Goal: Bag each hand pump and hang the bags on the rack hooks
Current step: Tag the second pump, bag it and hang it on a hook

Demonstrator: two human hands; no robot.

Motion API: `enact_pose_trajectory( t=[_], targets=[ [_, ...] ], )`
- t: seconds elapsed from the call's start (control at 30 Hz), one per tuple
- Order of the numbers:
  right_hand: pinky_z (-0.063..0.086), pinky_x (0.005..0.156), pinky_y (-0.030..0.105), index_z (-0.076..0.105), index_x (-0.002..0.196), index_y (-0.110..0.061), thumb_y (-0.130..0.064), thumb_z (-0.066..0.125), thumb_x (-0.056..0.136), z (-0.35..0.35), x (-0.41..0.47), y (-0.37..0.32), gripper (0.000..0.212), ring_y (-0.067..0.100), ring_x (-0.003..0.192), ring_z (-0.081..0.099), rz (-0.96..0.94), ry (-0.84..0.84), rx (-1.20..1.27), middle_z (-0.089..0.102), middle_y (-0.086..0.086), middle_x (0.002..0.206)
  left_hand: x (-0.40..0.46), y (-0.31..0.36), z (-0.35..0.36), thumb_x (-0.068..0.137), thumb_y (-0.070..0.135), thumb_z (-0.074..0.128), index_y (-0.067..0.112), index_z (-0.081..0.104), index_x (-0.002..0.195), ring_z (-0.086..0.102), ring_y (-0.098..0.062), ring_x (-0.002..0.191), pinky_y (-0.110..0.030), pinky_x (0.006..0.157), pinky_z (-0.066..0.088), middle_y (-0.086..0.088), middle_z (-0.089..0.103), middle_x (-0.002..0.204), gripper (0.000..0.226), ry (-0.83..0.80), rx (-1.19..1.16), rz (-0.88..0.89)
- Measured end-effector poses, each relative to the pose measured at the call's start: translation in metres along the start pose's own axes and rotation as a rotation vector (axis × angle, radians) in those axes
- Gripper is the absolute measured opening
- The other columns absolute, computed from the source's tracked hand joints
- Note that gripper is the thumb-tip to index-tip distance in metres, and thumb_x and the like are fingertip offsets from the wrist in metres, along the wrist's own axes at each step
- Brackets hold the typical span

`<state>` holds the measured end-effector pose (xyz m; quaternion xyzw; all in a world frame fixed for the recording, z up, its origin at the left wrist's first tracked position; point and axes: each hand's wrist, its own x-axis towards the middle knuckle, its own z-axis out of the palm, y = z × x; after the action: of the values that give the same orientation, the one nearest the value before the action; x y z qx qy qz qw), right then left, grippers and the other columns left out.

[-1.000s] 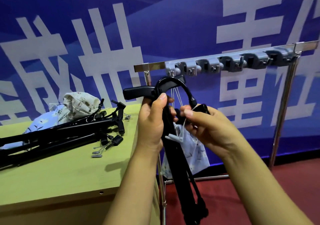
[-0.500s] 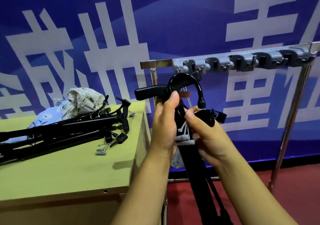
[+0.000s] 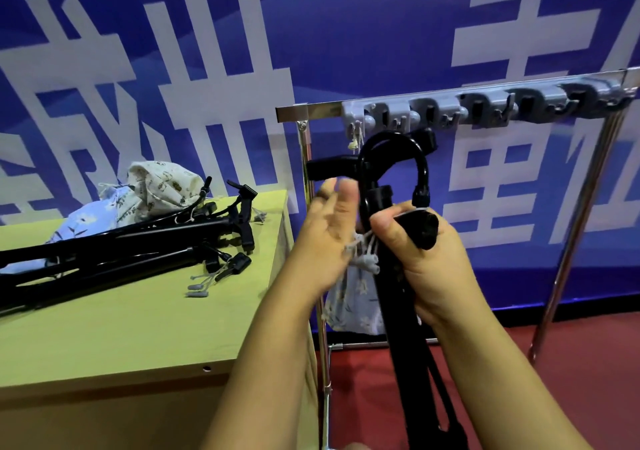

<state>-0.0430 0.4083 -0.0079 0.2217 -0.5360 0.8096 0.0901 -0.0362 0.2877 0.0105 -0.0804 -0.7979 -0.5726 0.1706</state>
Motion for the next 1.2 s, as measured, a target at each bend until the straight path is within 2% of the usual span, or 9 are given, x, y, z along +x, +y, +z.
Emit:
enact_pose_trajectory(
  t=[0.1, 0.33, 0.47, 0.6, 0.73, 0.9, 0.97, 1.1, 1.2],
  targets=[
    [0.044, 0.058, 0.013, 0.063, 0.069, -0.015, -0.032, 0.07, 0.061, 0.002, 0.0, -0.005, 0.02, 0.0, 0.056, 0.054, -0.043, 0.159, -0.067, 0.061, -0.013, 0.055, -0.006, -0.007, -0.012, 0.078, 0.078, 0.03, 0.029, 0.069, 0.096, 0.067, -0.01, 0.097, -0.037, 0.095, 0.047, 0.006, 0.073, 0.1, 0.066, 0.115, -0.209, 0.035],
    [0.05, 0.065, 0.019, 0.066, 0.065, -0.021, -0.03, 0.074, 0.062, 0.01, -0.005, 0.001, 0.012, 0.004, 0.063, 0.064, -0.067, 0.245, -0.061, 0.069, -0.007, 0.062, -0.021, -0.018, 0.008, 0.081, 0.043, 0.056, 0.031, 0.063, 0.079, 0.061, -0.006, 0.078, -0.047, 0.078, 0.054, 0.012, 0.064, 0.078, 0.014, 0.091, -0.171, 0.148],
    [0.051, 0.061, 0.013, 0.069, 0.077, -0.024, -0.021, 0.073, 0.062, 0.012, -0.006, 0.0, 0.015, -0.001, 0.07, 0.068, -0.073, 0.161, -0.072, 0.073, -0.012, 0.07, -0.015, -0.009, 0.011, 0.096, 0.017, 0.05, 0.022, 0.058, 0.076, 0.061, -0.009, 0.072, -0.029, 0.058, 0.055, 0.004, 0.063, 0.074, 0.022, 0.132, -0.537, -0.002],
    [0.053, 0.077, 0.023, 0.061, 0.093, -0.038, 0.0, 0.073, 0.07, 0.006, -0.003, 0.007, 0.046, 0.007, 0.091, 0.068, -0.104, 0.02, -0.092, 0.073, -0.007, 0.095, -0.006, -0.001, 0.008, 0.095, 0.013, 0.045, 0.018, 0.057, 0.076, 0.061, -0.014, 0.067, -0.026, 0.053, 0.053, -0.005, 0.063, 0.076, 0.023, 0.128, -0.79, -0.052],
    [0.052, 0.085, 0.024, 0.053, 0.103, -0.036, -0.014, 0.078, 0.069, -0.002, -0.003, 0.012, 0.047, 0.012, 0.097, 0.065, -0.164, -0.169, -0.042, 0.068, 0.0, 0.106, 0.0, 0.002, -0.004, 0.097, 0.017, 0.038, 0.016, 0.054, 0.079, 0.067, -0.016, 0.063, -0.024, 0.054, 0.054, -0.009, 0.072, 0.079, 0.024, 0.031, -0.906, -0.018],
    [0.047, 0.09, 0.024, 0.066, 0.087, -0.034, -0.021, 0.066, 0.076, -0.003, 0.0, 0.024, 0.017, 0.01, 0.104, 0.059, -0.229, 0.038, -0.422, 0.058, 0.007, 0.109, -0.003, -0.006, -0.006, 0.081, 0.012, 0.054, 0.021, 0.062, 0.068, 0.062, -0.01, 0.068, -0.021, 0.064, 0.051, 0.003, 0.061, 0.071, 0.018, -0.019, -0.767, 0.086],
    [0.047, 0.084, 0.016, 0.07, 0.082, -0.033, -0.028, 0.06, 0.078, -0.002, 0.004, 0.021, 0.012, 0.005, 0.096, 0.06, -0.197, 0.064, -0.357, 0.057, 0.011, 0.111, -0.008, -0.008, -0.004, 0.078, 0.009, 0.052, 0.023, 0.064, 0.063, 0.06, -0.004, 0.065, -0.015, 0.063, 0.049, 0.01, 0.061, 0.065, 0.024, -0.057, -0.605, 0.113],
    [0.047, 0.063, 0.022, 0.069, 0.078, -0.043, -0.07, 0.059, 0.064, 0.001, 0.003, 0.017, 0.032, 0.01, 0.072, 0.059, -0.078, 0.006, -0.227, 0.051, 0.019, 0.108, -0.014, -0.006, -0.006, 0.08, 0.005, 0.057, 0.029, 0.069, 0.065, 0.057, 0.003, 0.061, -0.013, 0.065, 0.047, 0.015, 0.064, 0.06, 0.031, -0.091, -0.268, 0.15],
    [0.045, 0.064, 0.011, 0.066, 0.071, -0.049, -0.069, 0.058, 0.057, -0.001, 0.002, 0.018, 0.026, 0.0, 0.074, 0.058, -0.121, 0.039, -0.363, 0.055, 0.004, 0.102, -0.01, -0.007, -0.012, 0.08, 0.009, 0.055, 0.044, 0.067, 0.068, 0.055, 0.004, 0.064, -0.017, 0.067, 0.046, 0.019, 0.062, 0.063, 0.039, -0.077, -0.037, 0.207]
  ],
)
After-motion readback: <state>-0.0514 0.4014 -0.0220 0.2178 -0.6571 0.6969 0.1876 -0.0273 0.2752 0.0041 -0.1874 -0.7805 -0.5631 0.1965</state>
